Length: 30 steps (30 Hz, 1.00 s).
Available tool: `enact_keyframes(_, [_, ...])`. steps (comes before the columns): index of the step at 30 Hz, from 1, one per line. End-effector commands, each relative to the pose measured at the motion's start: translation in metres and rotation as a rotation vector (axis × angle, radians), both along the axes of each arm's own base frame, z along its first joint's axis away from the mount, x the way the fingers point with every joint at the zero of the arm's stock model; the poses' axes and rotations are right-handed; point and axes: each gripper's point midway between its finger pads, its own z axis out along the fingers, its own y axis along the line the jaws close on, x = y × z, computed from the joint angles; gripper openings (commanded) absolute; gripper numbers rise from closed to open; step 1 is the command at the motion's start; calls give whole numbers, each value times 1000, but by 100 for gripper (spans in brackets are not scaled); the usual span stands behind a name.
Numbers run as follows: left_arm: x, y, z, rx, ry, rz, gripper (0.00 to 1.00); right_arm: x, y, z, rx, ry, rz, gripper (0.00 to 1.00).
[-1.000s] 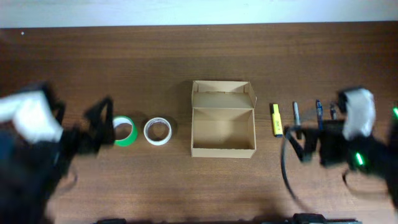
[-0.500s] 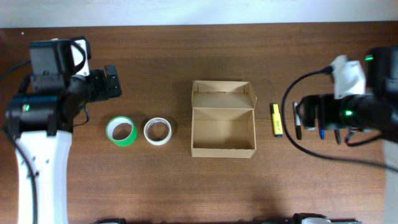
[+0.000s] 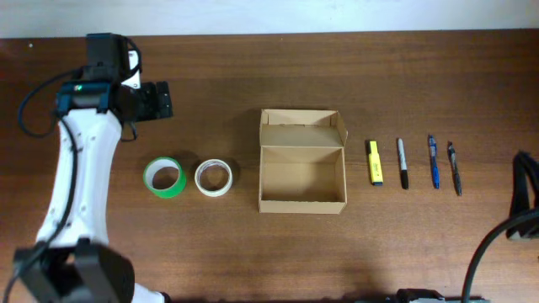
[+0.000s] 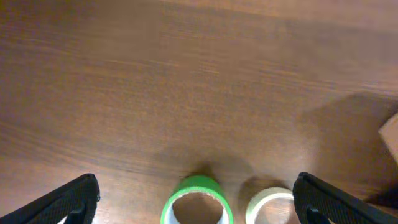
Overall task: Pack container
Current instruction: 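Raise left arm and move left gripper toward the green tape roll, then lower left gripper onto green tape rim and close to grasp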
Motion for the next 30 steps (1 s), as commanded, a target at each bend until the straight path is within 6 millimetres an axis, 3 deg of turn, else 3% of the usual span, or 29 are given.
enact_keyframes(1, [8, -7, -36, -21, 88, -34, 100, 28, -7, -19, 47, 102, -46, 99])
enact_keyframes(4, [2, -28, -61, -137, 175, -81, 91, 31, -8, -26, 49, 130, -46, 99])
enact_keyframes(5, [-7, -38, -69, -193, 224, -100, 89, 32, -8, -28, 49, 139, -46, 99])
enact_keyframes(6, [-15, -44, -75, -219, 271, -106, 79, 32, -8, -31, 49, 150, -47, 99])
enact_keyframes(9, [-41, -55, -87, -232, 397, -120, 71, 35, -8, -39, 51, 187, -47, 99])
enact_keyframes(13, [-59, -77, -89, -235, 470, -167, 69, 41, -8, -49, 53, 228, -48, 99])
enact_keyframes(18, [-66, -98, -95, -214, 495, -223, 69, 46, -9, -60, 55, 271, -49, 99])
enact_keyframes(30, [-79, -69, -143, -157, 597, -154, 65, 47, -9, -62, 56, 278, -48, 99])
